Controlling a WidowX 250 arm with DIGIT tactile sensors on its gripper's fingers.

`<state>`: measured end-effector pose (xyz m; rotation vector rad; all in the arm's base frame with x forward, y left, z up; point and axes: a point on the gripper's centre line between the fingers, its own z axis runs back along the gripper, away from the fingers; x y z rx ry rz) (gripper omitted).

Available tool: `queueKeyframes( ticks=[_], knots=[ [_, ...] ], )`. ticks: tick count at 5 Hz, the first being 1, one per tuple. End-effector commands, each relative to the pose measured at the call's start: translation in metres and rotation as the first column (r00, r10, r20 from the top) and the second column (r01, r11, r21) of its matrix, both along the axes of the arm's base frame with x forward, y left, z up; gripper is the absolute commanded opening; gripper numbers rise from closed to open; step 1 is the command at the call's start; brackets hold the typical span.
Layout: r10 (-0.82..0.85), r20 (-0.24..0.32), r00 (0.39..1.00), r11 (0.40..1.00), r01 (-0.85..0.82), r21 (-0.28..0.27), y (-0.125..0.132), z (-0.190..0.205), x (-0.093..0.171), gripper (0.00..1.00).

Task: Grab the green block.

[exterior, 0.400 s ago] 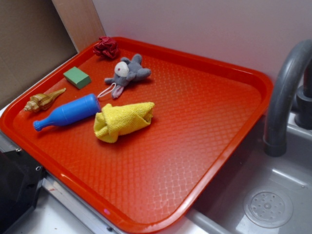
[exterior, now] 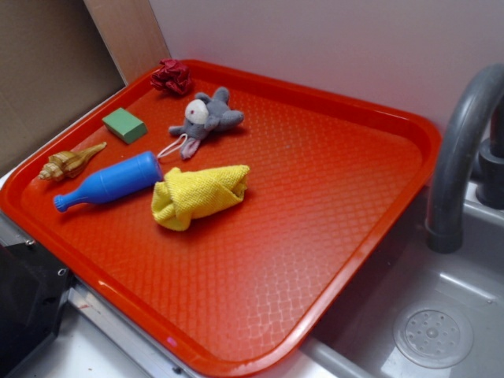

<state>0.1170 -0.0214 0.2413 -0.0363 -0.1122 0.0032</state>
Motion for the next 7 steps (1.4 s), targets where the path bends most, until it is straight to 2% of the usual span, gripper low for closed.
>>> queueKeyframes(
  ticks=[1, 2, 3, 4, 5, 6, 7],
  knots=[
    [0.42, 0.181, 0.89, 0.896, -0.438, 0.074, 0.04, -0.027, 0.046, 1.0],
    [0.579, 0.249, 0.776, 0.78, -0.616, 0.108, 0.083, -0.048, 0.069, 1.0],
    [0.687, 0.339, 0.643, 0.643, -0.755, 0.127, 0.118, -0.069, 0.079, 1.0],
    [0.716, 0.362, 0.597, 0.594, -0.793, 0.133, 0.135, -0.094, 0.093, 1.0],
    [0.739, 0.343, 0.58, 0.571, -0.809, 0.138, 0.149, -0.124, 0.1, 1.0],
    [0.776, 0.256, 0.577, 0.567, -0.815, 0.117, 0.148, -0.146, 0.105, 1.0],
    [0.802, 0.208, 0.56, 0.551, -0.828, 0.107, 0.146, -0.162, 0.108, 1.0]
  ],
)
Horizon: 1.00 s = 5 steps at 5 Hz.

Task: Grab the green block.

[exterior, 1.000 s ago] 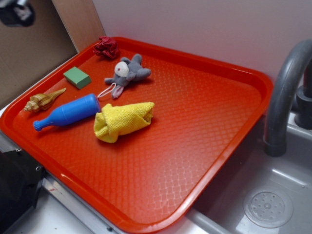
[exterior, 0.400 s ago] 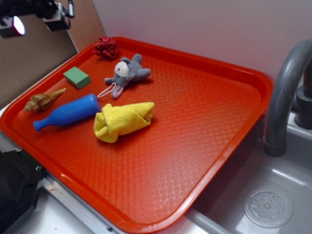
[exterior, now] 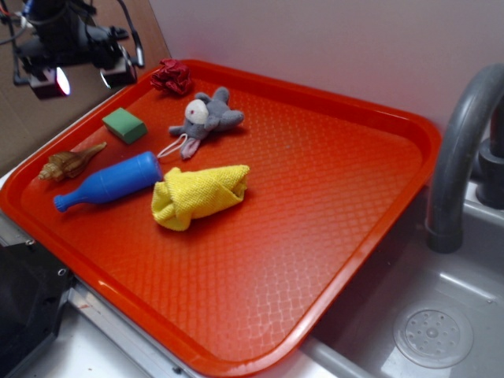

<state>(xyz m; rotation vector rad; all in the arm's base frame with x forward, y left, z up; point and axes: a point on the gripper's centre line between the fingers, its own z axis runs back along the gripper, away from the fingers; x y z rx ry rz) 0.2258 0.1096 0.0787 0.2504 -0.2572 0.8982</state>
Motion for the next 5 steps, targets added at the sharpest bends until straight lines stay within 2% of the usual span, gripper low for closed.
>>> queueKeyframes(
  ticks=[1, 3, 4, 5],
  knots=[
    [0.046, 0.033, 0.998, 0.994, -0.043, -0.098, 0.016, -0.016, 0.009, 1.0],
    [0.062, 0.026, 0.998, 0.993, -0.059, -0.105, 0.018, -0.04, 0.026, 1.0],
    [0.021, -0.008, 1.0, 0.993, -0.022, -0.118, 0.019, -0.052, 0.026, 1.0],
    [-0.036, -0.014, 0.999, 0.994, 0.034, -0.102, 0.014, -0.056, 0.025, 0.0]
  ],
)
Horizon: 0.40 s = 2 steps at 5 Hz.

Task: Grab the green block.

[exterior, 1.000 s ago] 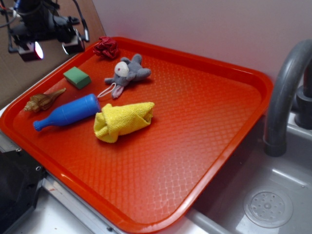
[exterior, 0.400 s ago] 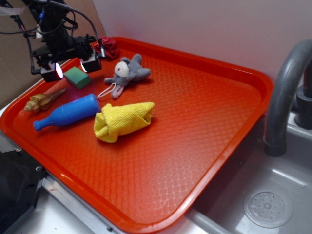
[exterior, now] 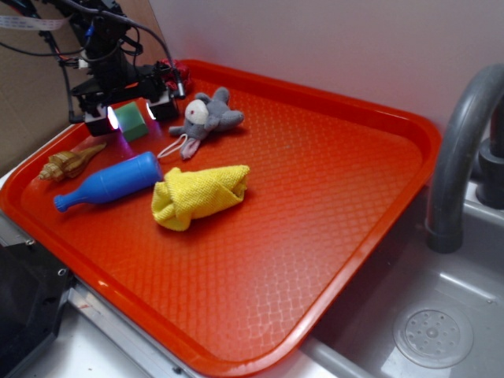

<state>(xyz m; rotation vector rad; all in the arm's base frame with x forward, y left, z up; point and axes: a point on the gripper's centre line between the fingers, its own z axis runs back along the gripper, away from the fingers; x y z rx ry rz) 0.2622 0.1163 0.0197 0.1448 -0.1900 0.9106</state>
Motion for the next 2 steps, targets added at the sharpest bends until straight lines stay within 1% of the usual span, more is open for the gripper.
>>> queueKeyframes(
  ticks=[1, 2],
  knots=[
    [-0.122, 0.017, 0.992, 0.992, 0.121, 0.017, 0.0, 0.011, -0.013, 0.0],
    [-0.364, -0.038, 0.931, 0.929, 0.366, 0.054, -0.018, 0.03, -0.011, 0.0]
  ],
)
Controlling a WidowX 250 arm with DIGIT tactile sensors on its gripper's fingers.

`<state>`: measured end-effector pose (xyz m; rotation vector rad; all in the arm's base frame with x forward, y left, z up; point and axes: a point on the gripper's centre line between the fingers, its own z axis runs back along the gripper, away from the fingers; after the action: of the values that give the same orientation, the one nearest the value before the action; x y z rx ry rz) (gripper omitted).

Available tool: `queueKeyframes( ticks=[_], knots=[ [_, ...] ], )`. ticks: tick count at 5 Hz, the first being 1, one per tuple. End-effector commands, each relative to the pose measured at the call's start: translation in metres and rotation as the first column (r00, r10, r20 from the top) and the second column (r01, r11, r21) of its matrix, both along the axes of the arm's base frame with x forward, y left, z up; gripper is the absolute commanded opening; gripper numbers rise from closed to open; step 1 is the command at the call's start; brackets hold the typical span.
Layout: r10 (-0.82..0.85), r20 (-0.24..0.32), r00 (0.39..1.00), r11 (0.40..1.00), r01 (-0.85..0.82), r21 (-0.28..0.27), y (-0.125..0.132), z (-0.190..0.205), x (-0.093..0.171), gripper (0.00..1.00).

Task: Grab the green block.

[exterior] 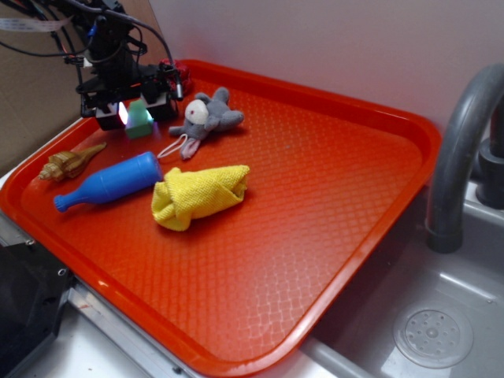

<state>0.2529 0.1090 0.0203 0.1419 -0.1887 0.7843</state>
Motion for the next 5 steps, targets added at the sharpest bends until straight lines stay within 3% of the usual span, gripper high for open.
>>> queueKeyframes(
  ticks=[1, 2, 3, 5],
  knots=[
    [-0.439, -0.075, 0.896, 0.891, 0.444, 0.09, -0.025, 0.053, 0.008, 0.0],
    [-0.587, -0.091, 0.804, 0.803, 0.593, 0.063, -0.047, 0.092, 0.02, 0.0],
    [-0.679, -0.07, 0.731, 0.731, 0.681, 0.028, -0.075, 0.123, 0.022, 0.0],
    [-0.77, -0.039, 0.637, 0.638, 0.77, -0.018, -0.119, 0.173, 0.004, 0.0]
  ],
)
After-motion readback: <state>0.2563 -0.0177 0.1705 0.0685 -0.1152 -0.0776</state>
